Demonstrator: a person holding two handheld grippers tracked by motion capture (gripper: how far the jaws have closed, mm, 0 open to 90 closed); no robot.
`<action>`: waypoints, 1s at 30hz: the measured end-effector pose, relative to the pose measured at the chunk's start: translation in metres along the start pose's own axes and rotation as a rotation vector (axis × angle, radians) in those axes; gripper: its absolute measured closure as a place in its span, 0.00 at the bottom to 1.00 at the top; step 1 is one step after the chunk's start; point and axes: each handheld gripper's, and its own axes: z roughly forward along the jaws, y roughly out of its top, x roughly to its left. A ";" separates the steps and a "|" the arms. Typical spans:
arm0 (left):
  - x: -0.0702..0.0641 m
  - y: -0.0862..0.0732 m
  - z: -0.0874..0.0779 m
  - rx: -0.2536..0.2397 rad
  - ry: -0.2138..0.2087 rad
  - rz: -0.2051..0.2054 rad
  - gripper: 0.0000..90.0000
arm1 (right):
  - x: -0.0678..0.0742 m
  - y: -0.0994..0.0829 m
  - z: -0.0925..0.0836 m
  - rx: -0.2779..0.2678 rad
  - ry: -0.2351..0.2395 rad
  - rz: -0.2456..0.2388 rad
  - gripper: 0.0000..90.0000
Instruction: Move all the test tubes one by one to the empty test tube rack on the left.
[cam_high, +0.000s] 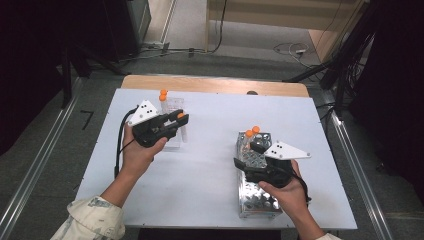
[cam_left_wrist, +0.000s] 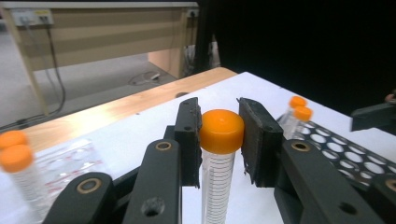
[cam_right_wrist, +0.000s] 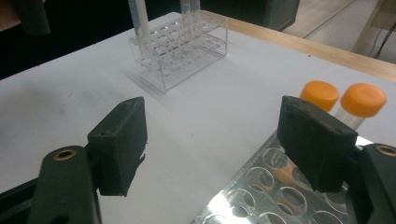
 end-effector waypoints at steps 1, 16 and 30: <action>0.003 0.000 0.000 -0.001 0.009 -0.003 0.79 | -0.001 -0.001 -0.001 0.001 -0.003 0.004 0.25; 0.043 0.003 0.001 -0.027 0.186 -0.058 0.79 | -0.011 -0.009 -0.011 0.003 -0.026 0.020 0.24; 0.079 0.003 0.016 -0.054 0.359 -0.088 0.79 | -0.012 -0.011 -0.011 0.006 -0.026 0.027 0.24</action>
